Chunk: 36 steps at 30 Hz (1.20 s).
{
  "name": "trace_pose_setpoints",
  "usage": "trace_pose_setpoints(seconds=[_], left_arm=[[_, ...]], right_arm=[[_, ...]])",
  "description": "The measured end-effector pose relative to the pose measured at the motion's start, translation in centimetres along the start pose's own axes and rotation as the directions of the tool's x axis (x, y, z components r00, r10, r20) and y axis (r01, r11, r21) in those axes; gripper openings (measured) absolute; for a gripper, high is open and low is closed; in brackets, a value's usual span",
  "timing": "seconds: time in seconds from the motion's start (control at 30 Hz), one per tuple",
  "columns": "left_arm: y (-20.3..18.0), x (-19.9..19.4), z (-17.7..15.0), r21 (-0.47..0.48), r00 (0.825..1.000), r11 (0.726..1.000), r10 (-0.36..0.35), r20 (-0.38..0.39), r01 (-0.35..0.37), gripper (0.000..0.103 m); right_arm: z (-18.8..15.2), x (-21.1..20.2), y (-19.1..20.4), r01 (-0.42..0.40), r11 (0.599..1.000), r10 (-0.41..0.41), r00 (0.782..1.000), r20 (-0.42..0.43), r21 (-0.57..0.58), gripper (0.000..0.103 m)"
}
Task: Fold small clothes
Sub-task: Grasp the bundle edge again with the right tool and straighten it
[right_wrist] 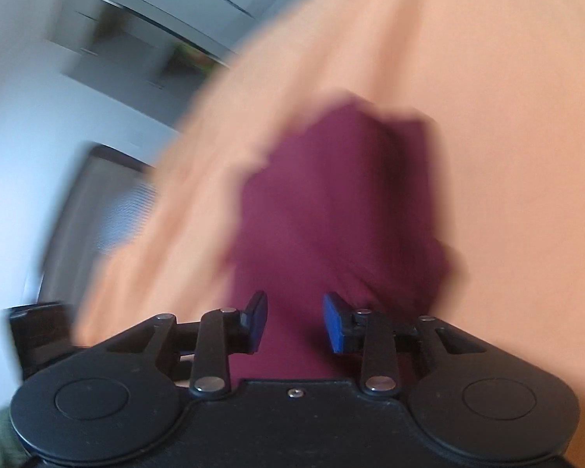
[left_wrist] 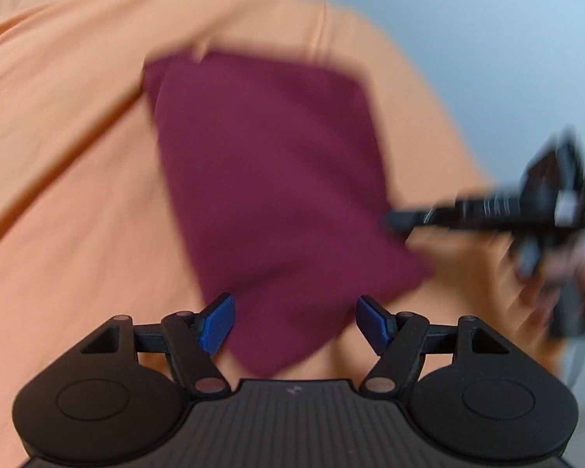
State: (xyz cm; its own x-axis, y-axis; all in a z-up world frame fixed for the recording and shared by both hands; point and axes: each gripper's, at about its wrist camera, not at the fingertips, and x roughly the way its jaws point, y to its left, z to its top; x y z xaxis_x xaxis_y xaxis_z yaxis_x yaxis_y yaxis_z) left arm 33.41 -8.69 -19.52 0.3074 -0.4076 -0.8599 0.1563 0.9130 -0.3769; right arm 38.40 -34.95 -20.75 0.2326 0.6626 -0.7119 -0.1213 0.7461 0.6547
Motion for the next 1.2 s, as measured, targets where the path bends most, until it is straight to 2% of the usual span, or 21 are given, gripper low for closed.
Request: trace_pose_setpoints(seconds=[0.03, 0.1, 0.13, 0.17, 0.2, 0.23, 0.3, 0.4, 0.53, 0.57, 0.6, 0.63, 0.67, 0.73, 0.77, 0.83, 0.9, 1.03, 1.1, 1.2], left_arm=[[-0.2, 0.3, -0.7, 0.016, 1.000, 1.000, 0.015, -0.014, -0.015, 0.074], [-0.2, 0.0, -1.4, 0.003, 1.000, 1.000, -0.001, -0.007, 0.001, 0.074], [0.0, -0.3, -1.5, -0.016, 1.000, 1.000, -0.016, 0.003, 0.016, 0.075], [0.3, -0.7, -1.6, -0.034, 1.000, 0.999, -0.028, 0.012, 0.029, 0.075], [0.5, -1.0, -1.6, -0.047, 0.999, 0.998, -0.035, 0.020, 0.036, 0.075], [0.8, -1.3, -1.6, -0.056, 0.999, 0.998, -0.034, 0.029, 0.036, 0.076], [1.0, -1.9, -1.5, -0.064, 0.999, 0.998, -0.025, 0.045, 0.028, 0.075], [1.2, -2.1, -0.4, -0.053, 0.997, 0.998, -0.039, 0.072, 0.043, 0.075], [-0.1, -1.7, 0.2, -0.014, 0.997, 0.999, -0.041, 0.067, 0.042, 0.076], [-0.4, -1.3, 0.3, -0.007, 0.997, 0.999, -0.037, 0.061, 0.037, 0.076], [-0.5, -1.1, 0.2, -0.004, 0.998, 0.999, -0.032, 0.057, 0.032, 0.076], [-0.6, -1.0, 0.1, -0.008, 0.998, 0.999, -0.031, 0.056, 0.031, 0.076], [-0.6, -1.0, 0.1, -0.016, 0.998, 0.999, -0.034, 0.059, 0.035, 0.077], [-0.5, -0.6, 0.2, -0.036, 0.997, 0.999, -0.032, 0.067, 0.034, 0.078], [-0.3, -0.5, 0.3, -0.045, 0.997, 0.998, -0.032, 0.068, 0.035, 0.078], [0.1, 0.0, 0.1, -0.055, 0.998, 0.998, -0.029, 0.057, 0.032, 0.079], [0.2, 0.1, 0.0, -0.050, 0.998, 0.998, -0.024, 0.050, 0.026, 0.079], [0.7, -0.9, 0.0, -0.060, 0.997, 0.998, -0.031, 0.071, 0.035, 0.079], [1.5, -1.4, -0.2, -0.086, 0.995, 0.996, -0.025, 0.093, 0.033, 0.079], [2.9, -1.8, 0.0, -0.165, 0.993, 0.986, -0.015, 0.119, 0.034, 0.079]], right_arm=[[-0.4, 0.4, -1.5, 0.057, 0.997, -0.057, 0.998, -0.019, 0.042, 0.000], [-1.0, -0.5, -3.1, 0.048, 0.994, -0.048, 0.999, -0.009, 0.098, 0.000], [-1.3, -1.2, -3.1, 0.038, 0.995, -0.038, 0.999, 0.006, 0.097, 0.011], [-1.4, -2.1, -2.8, 0.020, 0.995, -0.023, 0.999, 0.027, 0.095, 0.036], [-1.3, -2.8, -2.5, 0.002, 0.996, -0.007, 0.998, 0.055, 0.092, 0.047], [-1.1, -3.6, -2.1, 0.000, 0.997, -0.007, 0.996, 0.090, 0.080, 0.054], [0.2, -4.4, -1.2, 0.000, 0.999, -0.007, 0.989, 0.145, 0.046, 0.054], [3.4, -3.6, -0.1, 0.030, 1.000, -0.027, 0.981, 0.192, -0.009, 0.054], [8.2, -0.5, 0.9, 0.066, 0.994, -0.048, 0.979, 0.199, -0.084, 0.054], [9.1, 0.6, 1.1, 0.074, 0.993, -0.055, 0.981, 0.185, -0.097, 0.051], [9.9, 1.7, 1.3, 0.081, 0.990, -0.063, 0.986, 0.156, -0.115, 0.040], [10.5, 2.7, 1.5, 0.085, 0.985, -0.069, 0.991, 0.111, -0.149, 0.004], [11.2, 3.2, 1.8, 0.105, 0.979, -0.089, 0.991, 0.099, -0.176, 0.004], [12.6, 2.9, 1.8, 0.102, 0.982, -0.080, 0.987, 0.139, -0.161, 0.004], [13.1, 3.0, 1.7, 0.125, 0.978, -0.101, 0.984, 0.148, -0.166, 0.004], [12.9, 4.5, 1.3, 0.201, 0.957, -0.183, 0.978, 0.102, -0.208, 0.006], [12.4, 5.4, 0.6, 0.221, 0.955, -0.211, 0.975, 0.070, -0.196, 0.013], [11.3, 1.7, -0.6, 0.090, 0.995, -0.083, 0.985, 0.148, -0.038, 0.039], [9.6, -0.1, -0.5, 0.040, 0.999, -0.035, 0.990, 0.134, -0.030, 0.041], [6.3, -1.6, -0.5, 0.023, 0.999, -0.020, 0.997, 0.071, -0.039, 0.041]])
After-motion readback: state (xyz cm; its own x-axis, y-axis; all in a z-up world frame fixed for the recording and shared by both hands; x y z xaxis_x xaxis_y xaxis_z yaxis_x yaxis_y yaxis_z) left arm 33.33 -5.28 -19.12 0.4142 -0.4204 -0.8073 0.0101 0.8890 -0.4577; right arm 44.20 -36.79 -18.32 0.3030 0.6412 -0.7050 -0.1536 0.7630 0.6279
